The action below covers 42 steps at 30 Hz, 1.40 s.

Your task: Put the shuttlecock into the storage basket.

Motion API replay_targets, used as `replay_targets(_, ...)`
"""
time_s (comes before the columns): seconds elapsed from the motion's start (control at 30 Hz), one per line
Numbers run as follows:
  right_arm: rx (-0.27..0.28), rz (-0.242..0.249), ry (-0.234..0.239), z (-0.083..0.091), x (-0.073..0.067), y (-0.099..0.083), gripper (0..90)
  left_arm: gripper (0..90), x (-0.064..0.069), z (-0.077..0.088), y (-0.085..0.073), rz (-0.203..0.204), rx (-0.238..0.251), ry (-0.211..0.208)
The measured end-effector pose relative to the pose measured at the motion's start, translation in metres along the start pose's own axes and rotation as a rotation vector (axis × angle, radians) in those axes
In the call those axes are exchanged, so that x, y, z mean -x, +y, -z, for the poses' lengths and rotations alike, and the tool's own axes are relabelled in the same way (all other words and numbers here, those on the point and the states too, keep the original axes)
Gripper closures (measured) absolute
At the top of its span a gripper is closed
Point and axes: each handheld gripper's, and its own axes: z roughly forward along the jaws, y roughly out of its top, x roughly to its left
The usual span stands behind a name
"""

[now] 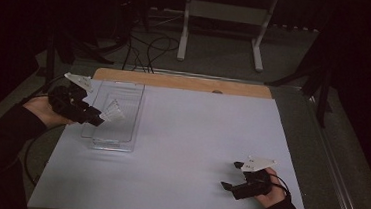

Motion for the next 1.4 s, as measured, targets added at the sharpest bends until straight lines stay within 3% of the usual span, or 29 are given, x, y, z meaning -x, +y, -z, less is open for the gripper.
replay_targets(0.53, 0.000, -0.003, 0.009, -0.001, -0.002, 0.001, 11.8, 65.6, -0.005, 0.012, -0.017, 0.084, 0.029, 0.024)
replay_targets(0.8, 0.005, 0.003, 0.005, 0.000, -0.003, 0.002, 11.9, 65.6, -0.009, 0.014, -0.029, 0.170, -0.003, 0.071)
replay_targets(1.0, 0.008, -0.001, 0.009, 0.001, -0.003, 0.003, 11.9, 65.6, -0.013, 0.010, -0.035, 0.242, -0.003, 0.090)
replay_targets(1.33, 0.020, -0.004, 0.006, 0.004, -0.003, 0.003, 12.2, 65.6, -0.013, -0.009, -0.041, 0.267, 0.043, 0.110)
replay_targets(1.4, 0.021, -0.007, 0.009, 0.004, -0.003, 0.003, 12.2, 65.6, -0.015, -0.012, -0.043, 0.272, 0.049, 0.132)
